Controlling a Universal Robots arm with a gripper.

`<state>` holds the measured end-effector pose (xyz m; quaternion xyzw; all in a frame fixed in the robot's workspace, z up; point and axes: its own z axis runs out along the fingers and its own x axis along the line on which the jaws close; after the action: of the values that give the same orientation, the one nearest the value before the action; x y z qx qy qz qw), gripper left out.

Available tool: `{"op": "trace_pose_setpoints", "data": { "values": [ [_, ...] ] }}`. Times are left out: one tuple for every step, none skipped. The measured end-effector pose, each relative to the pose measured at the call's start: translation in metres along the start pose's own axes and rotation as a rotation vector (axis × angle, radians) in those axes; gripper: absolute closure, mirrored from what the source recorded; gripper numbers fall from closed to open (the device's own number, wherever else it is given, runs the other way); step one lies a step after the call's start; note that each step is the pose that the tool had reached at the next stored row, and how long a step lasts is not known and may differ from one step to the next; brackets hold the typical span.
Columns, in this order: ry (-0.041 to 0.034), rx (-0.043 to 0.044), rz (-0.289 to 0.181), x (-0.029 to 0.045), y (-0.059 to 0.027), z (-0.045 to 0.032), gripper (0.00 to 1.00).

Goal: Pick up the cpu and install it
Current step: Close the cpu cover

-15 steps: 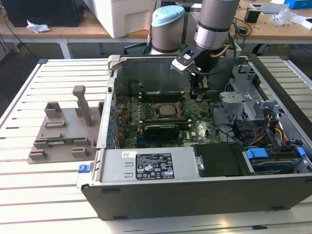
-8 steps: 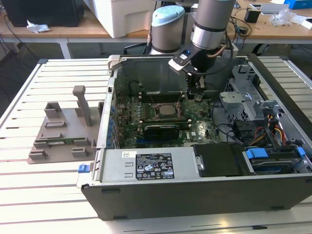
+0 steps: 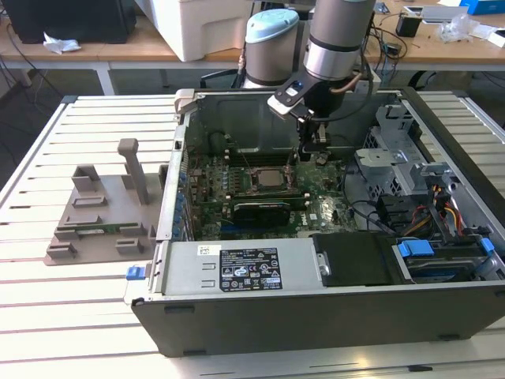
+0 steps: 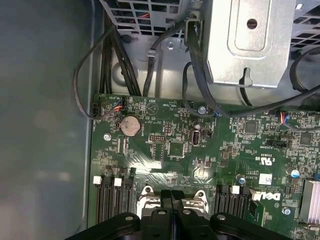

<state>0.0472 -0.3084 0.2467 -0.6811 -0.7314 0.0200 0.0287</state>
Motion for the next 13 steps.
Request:
{"op": "trace_pose_setpoints", "data": {
  "values": [
    [0.0000,0.0000,0.000,0.0001,-0.0009,0.0001,0.89],
    [0.0000,0.0000,0.000,0.0002,-0.0023,0.0002,0.89],
    [0.0000,0.0000,0.000,0.0002,-0.0031,0.0002,0.89],
    [0.0000,0.0000,0.000,0.0003,-0.0041,0.0003,0.89],
    [0.0000,0.0000,0.000,0.0003,-0.0049,0.0003,0.89],
    [0.0000,0.0000,0.000,0.0003,-0.0055,0.0004,0.89],
    [0.0000,0.0000,0.000,0.0004,-0.0060,0.0004,0.89],
    [0.0001,0.0000,0.000,0.0005,-0.0070,0.0005,0.89],
    [0.0000,0.0000,0.000,0.0006,-0.0092,0.0008,0.89],
    [0.0000,0.0000,0.000,0.0007,-0.0101,0.0008,0.89],
    [0.0000,0.0000,0.000,0.0008,-0.0109,0.0009,0.89],
    [0.0000,0.0000,0.000,0.0008,-0.0119,0.0010,0.89],
    [0.0000,0.0000,0.000,0.0009,-0.0124,0.0011,0.89]
  ]
}}
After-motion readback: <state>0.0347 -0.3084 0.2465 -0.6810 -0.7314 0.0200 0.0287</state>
